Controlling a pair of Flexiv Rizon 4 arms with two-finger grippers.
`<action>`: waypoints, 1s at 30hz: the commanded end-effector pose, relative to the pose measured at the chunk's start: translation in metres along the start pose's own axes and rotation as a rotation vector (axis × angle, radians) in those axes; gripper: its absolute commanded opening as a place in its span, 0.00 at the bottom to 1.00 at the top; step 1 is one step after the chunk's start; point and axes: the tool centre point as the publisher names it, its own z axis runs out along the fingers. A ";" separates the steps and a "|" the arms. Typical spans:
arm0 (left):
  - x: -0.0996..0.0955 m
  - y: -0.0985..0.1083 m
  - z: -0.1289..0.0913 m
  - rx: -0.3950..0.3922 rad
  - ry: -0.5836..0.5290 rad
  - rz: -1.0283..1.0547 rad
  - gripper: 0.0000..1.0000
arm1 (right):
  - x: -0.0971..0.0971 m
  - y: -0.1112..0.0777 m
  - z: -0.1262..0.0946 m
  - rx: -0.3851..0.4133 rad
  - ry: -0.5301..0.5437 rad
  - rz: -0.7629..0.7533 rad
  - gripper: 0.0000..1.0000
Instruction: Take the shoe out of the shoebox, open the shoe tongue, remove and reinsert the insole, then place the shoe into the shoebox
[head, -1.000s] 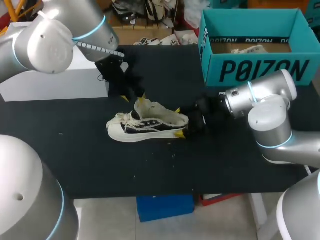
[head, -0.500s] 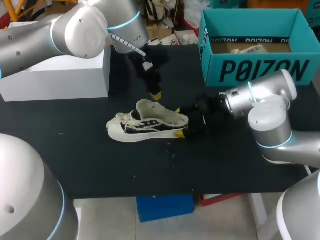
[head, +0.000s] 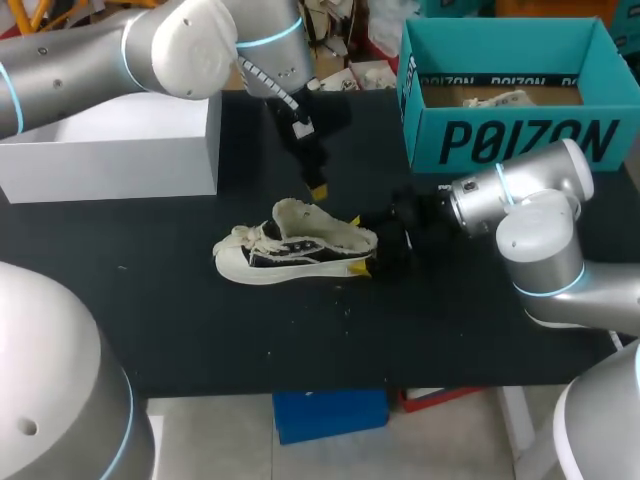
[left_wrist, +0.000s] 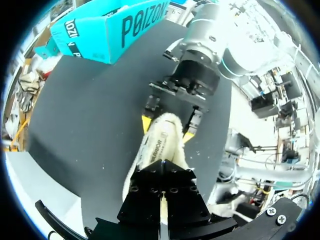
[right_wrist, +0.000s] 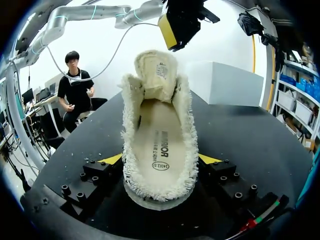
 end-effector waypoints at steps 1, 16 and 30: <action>-0.007 0.011 0.000 0.029 0.086 0.199 0.00 | -0.001 -0.004 0.005 0.000 0.000 0.001 0.00; -0.006 0.012 -0.001 -0.025 0.032 0.214 0.00 | -0.001 -0.004 0.005 0.000 0.000 0.001 0.00; -0.002 0.010 0.018 -0.145 0.153 0.318 0.00 | -0.001 -0.004 0.005 0.000 0.000 0.001 0.00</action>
